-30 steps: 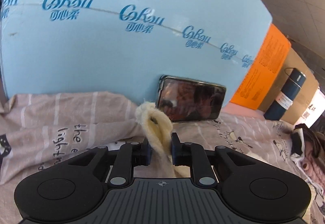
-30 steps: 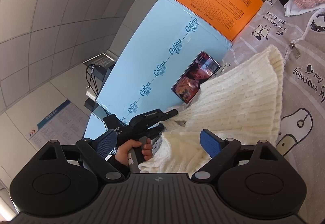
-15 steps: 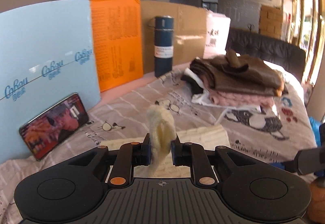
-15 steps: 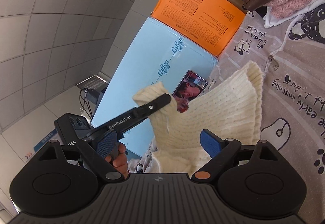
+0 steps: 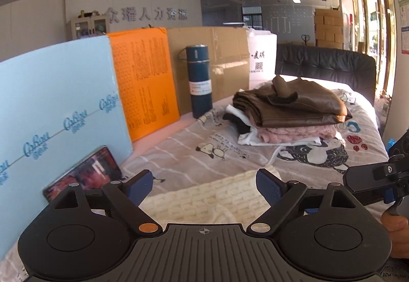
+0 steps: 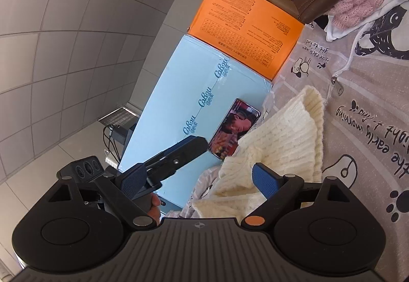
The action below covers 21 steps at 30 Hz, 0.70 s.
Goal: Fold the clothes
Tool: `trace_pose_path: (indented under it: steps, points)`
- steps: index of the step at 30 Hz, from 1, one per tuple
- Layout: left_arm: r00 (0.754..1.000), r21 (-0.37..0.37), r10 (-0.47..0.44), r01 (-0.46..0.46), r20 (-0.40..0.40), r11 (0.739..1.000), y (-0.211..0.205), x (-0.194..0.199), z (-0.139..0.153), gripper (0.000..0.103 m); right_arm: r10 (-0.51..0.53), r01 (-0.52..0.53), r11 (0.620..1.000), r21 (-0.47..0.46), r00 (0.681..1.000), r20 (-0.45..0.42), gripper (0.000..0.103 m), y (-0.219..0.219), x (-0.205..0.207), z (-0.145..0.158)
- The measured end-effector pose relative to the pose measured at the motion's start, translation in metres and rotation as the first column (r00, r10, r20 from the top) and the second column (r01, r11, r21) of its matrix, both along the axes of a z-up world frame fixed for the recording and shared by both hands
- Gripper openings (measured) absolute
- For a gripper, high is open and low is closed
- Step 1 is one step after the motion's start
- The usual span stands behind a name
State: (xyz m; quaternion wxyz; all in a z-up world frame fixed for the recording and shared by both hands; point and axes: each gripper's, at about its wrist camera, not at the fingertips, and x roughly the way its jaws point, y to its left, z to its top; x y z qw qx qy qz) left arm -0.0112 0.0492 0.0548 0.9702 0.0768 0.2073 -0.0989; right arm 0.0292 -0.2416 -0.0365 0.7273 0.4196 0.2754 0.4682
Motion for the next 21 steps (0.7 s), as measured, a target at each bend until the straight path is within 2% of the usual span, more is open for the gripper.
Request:
trace_pose_path:
  steps: [4, 5, 8, 12, 15, 17, 20, 21]
  points:
    - [0.994, 0.037, 0.062, -0.066, 0.090, 0.997, 0.015, -0.046, 0.003, 0.099, 0.006, -0.005, 0.999, -0.032, 0.999, 0.034, 0.091, 0.004, -0.003, 0.003]
    - [0.992, 0.050, 0.073, -0.079, 0.106, 0.996, 0.017, -0.057, 0.003, 0.101, 0.009, -0.006, 0.999, -0.045, 0.999, 0.048, 0.094, 0.006, -0.004, 0.004]
    - [0.992, 0.131, 0.071, -0.085, 0.106, 0.988, 0.015, -0.091, -0.005, 0.101, 0.049, -0.035, 0.992, -0.123, 0.992, 0.117, 0.100, 0.018, -0.011, 0.009]
    - [0.999, 0.259, -0.013, 0.003, 0.035, 0.966, -0.003, -0.130, -0.023, 0.101, 0.134, -0.067, 0.958, -0.278, 0.964, 0.230, 0.101, 0.036, -0.028, 0.015]
    - [0.997, 0.377, -0.064, 0.072, -0.034, 0.924, -0.019, -0.149, -0.040, 0.101, 0.213, -0.084, 0.930, -0.359, 0.917, 0.337, 0.101, 0.036, -0.049, 0.019]
    - [0.996, 0.481, -0.066, 0.086, -0.058, 0.873, -0.028, -0.155, -0.054, 0.101, 0.276, -0.062, 0.893, -0.445, 0.858, 0.434, 0.103, 0.032, -0.067, 0.020]
    - [0.997, 0.610, -0.033, 0.067, -0.067, 0.789, -0.036, -0.151, -0.077, 0.101, 0.356, 0.044, 0.797, -0.602, 0.772, 0.527, 0.103, 0.030, -0.090, 0.014]
    - [0.998, 0.628, -0.014, 0.052, -0.065, 0.776, -0.036, -0.145, -0.083, 0.101, 0.384, 0.085, 0.756, -0.649, 0.746, 0.545, 0.103, 0.031, -0.097, 0.011]
